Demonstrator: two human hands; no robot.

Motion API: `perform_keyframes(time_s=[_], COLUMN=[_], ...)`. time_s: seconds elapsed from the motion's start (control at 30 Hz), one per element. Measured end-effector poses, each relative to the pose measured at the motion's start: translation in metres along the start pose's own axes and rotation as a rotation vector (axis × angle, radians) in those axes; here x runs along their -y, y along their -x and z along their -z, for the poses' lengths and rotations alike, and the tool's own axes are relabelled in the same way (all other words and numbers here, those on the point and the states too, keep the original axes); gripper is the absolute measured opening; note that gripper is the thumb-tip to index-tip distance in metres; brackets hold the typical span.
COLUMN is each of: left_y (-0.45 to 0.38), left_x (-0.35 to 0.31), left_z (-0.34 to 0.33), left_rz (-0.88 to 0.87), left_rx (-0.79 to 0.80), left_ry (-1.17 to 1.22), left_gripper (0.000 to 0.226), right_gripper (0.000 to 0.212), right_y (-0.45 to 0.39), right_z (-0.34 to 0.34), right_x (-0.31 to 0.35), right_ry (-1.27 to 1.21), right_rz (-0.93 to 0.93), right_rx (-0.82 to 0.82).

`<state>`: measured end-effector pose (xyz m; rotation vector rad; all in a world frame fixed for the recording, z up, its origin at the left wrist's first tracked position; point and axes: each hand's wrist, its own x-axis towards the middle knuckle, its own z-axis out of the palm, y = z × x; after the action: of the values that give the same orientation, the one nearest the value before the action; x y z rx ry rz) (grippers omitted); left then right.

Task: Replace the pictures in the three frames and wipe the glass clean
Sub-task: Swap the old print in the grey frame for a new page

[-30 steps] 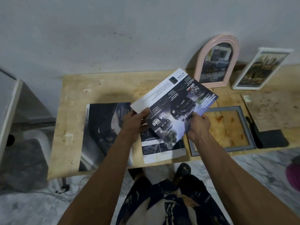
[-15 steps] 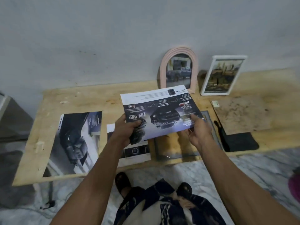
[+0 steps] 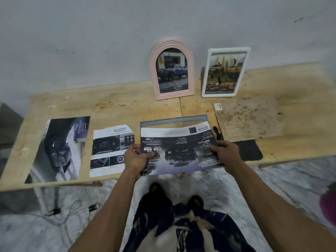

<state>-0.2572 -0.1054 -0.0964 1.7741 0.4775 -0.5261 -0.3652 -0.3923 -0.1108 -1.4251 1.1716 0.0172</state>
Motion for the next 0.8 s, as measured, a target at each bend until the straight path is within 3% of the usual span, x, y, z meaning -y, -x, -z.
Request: perform_keyframes(time_s=[0.07,0.13,0.37,0.6,0.8], left_y=[0.006,0.004,0.023,0.002,-0.013], left_x=[0.007,0.014,0.024,0.018,0.025], left_z=[-0.004,-0.074,-0.063,-0.077,-0.078], left_rz=[0.003,0.055,0.009,-0.121,-0.146], left_rx=[0.001,-0.066,-0.031,0.027,-0.032], left_ry=[-0.068,-0.158,-0.395,-0.584,-0.820], left_gripper=[0.058,0.061,0.050,0.060,0.062], right_gripper=[0.047,0.051,0.043,0.040,0.038], right_y=[-0.001,-0.047,-0.029,-0.038,-0.045], right_z=[0.004,0.047,0.037,0.044,0.040], right_x=[-0.006,0.000,-0.013,0.005,0.008], right_ry=[0.073,0.208,0.360,0.481,0.645], right_rz=[0.032,0.001,0.063,0.155,0.249], right_rx=[-0.047,-0.034,-0.014,-0.048,0.024])
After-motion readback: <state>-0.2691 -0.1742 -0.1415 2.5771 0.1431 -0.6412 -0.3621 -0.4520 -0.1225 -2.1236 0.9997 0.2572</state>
